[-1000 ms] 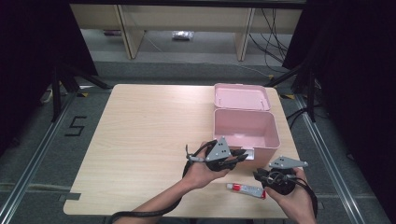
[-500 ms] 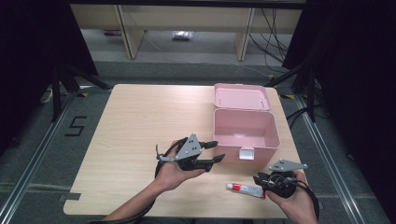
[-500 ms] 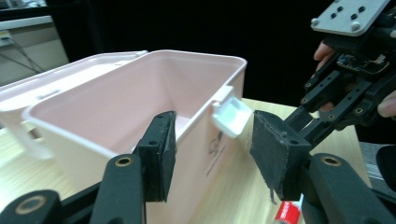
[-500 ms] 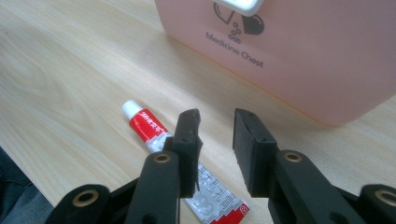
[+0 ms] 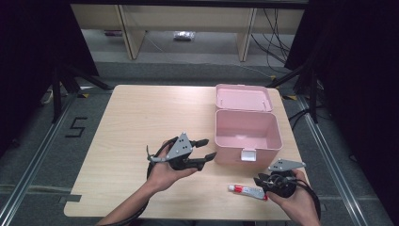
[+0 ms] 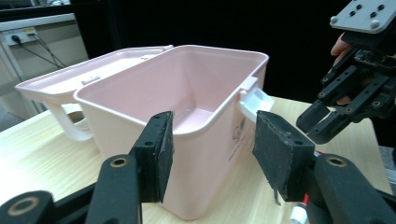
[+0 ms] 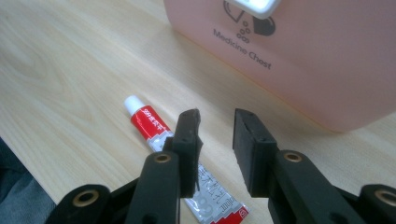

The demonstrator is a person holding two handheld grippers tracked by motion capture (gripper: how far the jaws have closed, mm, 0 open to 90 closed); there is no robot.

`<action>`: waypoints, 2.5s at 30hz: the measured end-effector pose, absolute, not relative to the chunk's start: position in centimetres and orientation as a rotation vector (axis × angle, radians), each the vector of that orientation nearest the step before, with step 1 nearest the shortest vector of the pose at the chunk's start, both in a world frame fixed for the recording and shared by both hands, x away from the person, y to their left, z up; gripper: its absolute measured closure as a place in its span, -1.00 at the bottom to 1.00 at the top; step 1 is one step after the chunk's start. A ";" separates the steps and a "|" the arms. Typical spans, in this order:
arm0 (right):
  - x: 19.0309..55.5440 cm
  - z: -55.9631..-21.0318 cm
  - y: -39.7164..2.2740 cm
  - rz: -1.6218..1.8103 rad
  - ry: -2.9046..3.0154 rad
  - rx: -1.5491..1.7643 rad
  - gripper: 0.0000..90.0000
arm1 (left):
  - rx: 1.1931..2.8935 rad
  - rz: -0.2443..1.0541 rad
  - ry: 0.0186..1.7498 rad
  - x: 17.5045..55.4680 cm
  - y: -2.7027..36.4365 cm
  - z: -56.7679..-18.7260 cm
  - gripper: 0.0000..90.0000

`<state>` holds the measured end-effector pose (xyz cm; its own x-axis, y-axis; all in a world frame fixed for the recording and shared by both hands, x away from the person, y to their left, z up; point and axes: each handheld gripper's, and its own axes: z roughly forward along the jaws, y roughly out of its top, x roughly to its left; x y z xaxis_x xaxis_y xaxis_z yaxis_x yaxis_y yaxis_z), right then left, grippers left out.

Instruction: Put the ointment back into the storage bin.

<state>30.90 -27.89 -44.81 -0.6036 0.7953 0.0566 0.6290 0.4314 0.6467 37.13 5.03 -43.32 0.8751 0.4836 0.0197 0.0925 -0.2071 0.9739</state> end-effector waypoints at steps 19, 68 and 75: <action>32.7 -44.9 -25.5 0.634 2.747 0.952 0.56 | 1.758 0.412 0.473 36.3 7.2 -43.0 0.03; 35.2 -47.4 -22.6 0.173 3.072 0.486 0.52 | 1.793 0.398 0.483 36.6 7.2 -43.7 0.04; 35.3 -47.3 -22.4 0.155 3.074 0.472 0.57 | 1.795 0.397 0.483 36.6 7.2 -43.8 0.04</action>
<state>35.25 -22.42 -47.30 -0.9537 0.3005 -0.0127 0.2977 0.9492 0.1023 36.62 7.21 -43.78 0.8567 0.5153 0.0206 0.1202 -0.2384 0.9637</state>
